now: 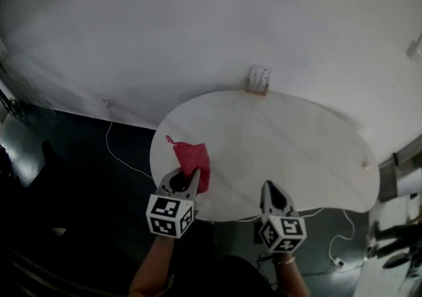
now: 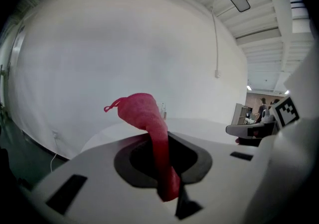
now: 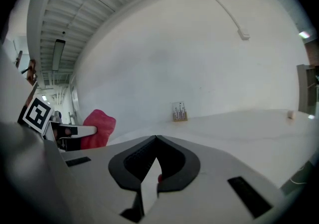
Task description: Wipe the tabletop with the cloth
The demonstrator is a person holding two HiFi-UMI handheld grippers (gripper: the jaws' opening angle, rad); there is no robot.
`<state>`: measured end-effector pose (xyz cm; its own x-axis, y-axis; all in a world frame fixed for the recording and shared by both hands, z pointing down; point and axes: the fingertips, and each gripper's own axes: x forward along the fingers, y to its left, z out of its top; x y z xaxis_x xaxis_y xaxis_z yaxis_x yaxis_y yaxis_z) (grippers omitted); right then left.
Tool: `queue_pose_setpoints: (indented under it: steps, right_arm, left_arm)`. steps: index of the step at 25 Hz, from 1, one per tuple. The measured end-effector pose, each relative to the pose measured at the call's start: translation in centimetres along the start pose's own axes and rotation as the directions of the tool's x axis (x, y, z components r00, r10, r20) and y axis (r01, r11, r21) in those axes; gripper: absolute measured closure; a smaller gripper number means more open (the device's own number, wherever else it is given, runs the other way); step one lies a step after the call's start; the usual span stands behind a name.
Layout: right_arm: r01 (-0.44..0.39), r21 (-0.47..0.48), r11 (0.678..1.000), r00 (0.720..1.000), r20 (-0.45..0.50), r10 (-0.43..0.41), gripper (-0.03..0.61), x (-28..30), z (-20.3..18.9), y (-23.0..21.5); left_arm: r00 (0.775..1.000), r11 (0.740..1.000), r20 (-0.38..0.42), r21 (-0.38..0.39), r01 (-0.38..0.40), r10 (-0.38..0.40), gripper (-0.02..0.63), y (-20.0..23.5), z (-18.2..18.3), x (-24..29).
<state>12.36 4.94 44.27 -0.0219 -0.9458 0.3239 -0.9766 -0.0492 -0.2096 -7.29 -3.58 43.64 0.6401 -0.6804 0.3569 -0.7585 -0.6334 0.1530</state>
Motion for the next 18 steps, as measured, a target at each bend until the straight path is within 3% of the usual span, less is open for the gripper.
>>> queue_pose_setpoints:
  steps: [7, 13, 18]
  right_arm:
    - [0.043, 0.004, 0.999, 0.999, 0.0, -0.043, 0.575, 3.0, 0.9, -0.8]
    - [0.069, 0.017, 0.997, 0.998, -0.011, -0.069, 0.575, 5.2, 1.6, -3.9]
    - [0.079, 0.016, 0.997, 0.996, -0.031, -0.078, 0.575, 6.0, 2.0, -6.2]
  left_arm:
    - [0.999, 1.0, -0.019, -0.007, 0.03, -0.03, 0.569, 1.6, 0.6, 3.2]
    - [0.997, 0.999, -0.062, 0.001, 0.054, -0.054, 0.569, 1.0, 1.3, 7.6]
    - [0.984, 0.992, -0.125, -0.031, 0.125, -0.128, 0.569, -1.3, 1.3, 12.4]
